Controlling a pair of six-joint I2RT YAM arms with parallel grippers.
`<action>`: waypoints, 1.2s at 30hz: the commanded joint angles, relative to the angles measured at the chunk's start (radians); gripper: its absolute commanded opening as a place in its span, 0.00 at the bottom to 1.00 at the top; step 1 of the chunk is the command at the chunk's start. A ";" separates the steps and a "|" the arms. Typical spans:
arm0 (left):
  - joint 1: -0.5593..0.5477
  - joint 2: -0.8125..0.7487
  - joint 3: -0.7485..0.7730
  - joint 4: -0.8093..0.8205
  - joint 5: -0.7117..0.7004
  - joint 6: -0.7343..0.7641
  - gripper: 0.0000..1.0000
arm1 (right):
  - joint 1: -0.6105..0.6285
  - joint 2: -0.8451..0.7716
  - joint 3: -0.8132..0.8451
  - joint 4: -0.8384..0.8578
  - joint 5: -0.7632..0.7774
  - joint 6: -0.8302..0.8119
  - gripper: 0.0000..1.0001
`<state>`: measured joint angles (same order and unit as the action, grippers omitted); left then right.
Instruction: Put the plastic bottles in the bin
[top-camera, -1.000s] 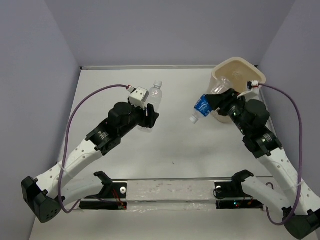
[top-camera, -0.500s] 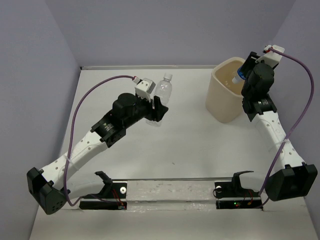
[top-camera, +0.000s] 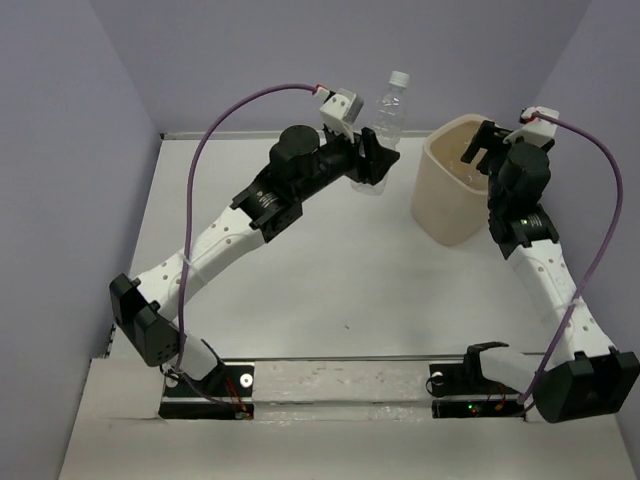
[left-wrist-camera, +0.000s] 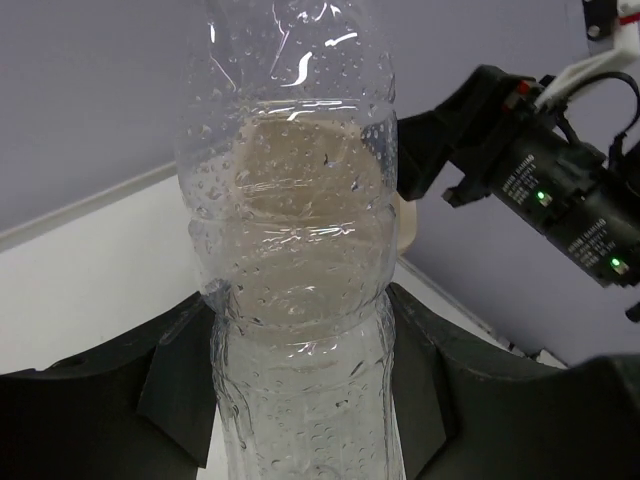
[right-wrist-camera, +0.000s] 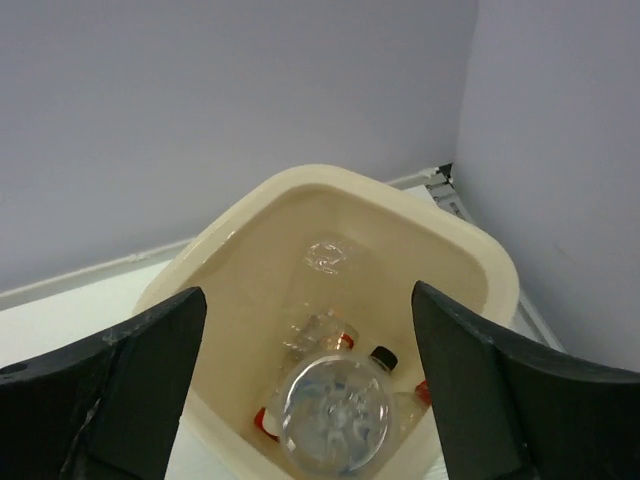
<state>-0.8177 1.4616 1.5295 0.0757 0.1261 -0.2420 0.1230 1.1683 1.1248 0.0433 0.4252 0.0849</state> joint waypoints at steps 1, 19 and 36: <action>-0.034 0.092 0.159 0.171 0.015 -0.010 0.43 | -0.005 -0.183 0.024 -0.129 -0.083 0.155 0.57; -0.080 0.676 0.782 0.292 0.161 0.072 0.43 | -0.005 -0.384 0.139 -0.223 -0.488 0.208 0.92; -0.084 1.031 1.032 0.614 0.162 -0.045 0.46 | -0.034 -0.196 0.239 -0.212 -0.384 0.181 1.00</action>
<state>-0.8955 2.4809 2.5019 0.5083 0.3046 -0.2718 0.0971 1.0145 1.3300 -0.2020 0.0422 0.2611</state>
